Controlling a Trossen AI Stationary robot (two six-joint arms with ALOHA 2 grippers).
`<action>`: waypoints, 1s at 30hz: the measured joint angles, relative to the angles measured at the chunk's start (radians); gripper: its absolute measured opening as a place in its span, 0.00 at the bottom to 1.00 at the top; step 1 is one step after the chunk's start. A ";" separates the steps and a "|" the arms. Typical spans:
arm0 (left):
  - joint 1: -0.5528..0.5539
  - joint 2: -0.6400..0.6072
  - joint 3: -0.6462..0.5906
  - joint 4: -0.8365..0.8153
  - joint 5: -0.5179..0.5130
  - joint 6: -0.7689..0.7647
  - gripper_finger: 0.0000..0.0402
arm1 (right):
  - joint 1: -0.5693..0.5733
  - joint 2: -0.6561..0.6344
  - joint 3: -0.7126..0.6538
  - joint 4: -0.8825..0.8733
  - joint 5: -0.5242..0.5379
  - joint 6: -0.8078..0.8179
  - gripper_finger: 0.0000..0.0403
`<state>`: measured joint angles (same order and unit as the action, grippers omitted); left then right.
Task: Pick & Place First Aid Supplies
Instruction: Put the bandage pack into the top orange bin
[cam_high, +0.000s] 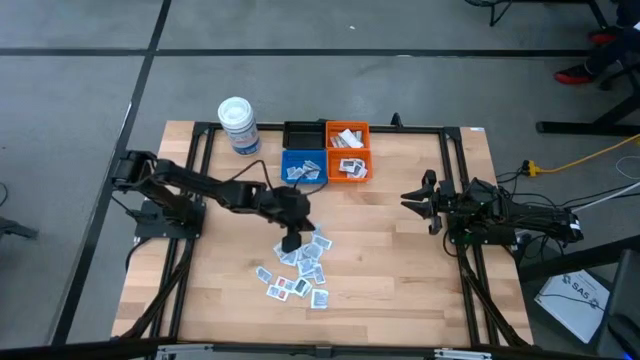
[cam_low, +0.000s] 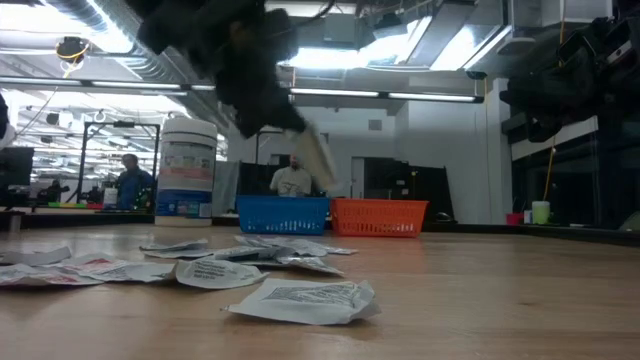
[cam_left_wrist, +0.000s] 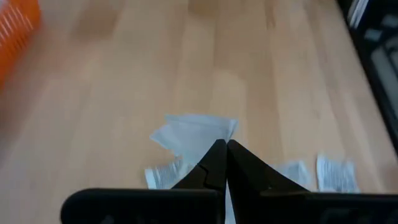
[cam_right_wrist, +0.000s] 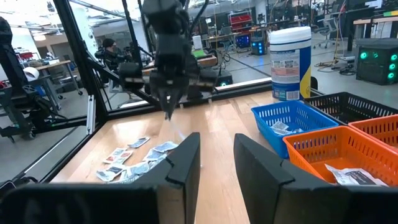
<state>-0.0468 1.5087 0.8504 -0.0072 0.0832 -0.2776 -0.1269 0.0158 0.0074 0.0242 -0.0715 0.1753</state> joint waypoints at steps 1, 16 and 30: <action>0.007 0.000 0.008 0.012 0.000 0.002 0.00 | 0.000 0.000 0.000 0.000 0.000 0.000 0.25; 0.176 -0.001 0.109 0.162 -0.002 0.140 0.00 | 0.000 0.000 0.000 0.000 0.000 0.000 0.25; 0.407 0.135 0.362 0.007 0.014 0.373 0.00 | 0.000 0.000 0.000 0.000 0.000 0.000 0.25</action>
<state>0.3601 1.6438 1.2128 -0.0006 0.0971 0.0957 -0.1272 0.0154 0.0072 0.0242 -0.0711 0.1755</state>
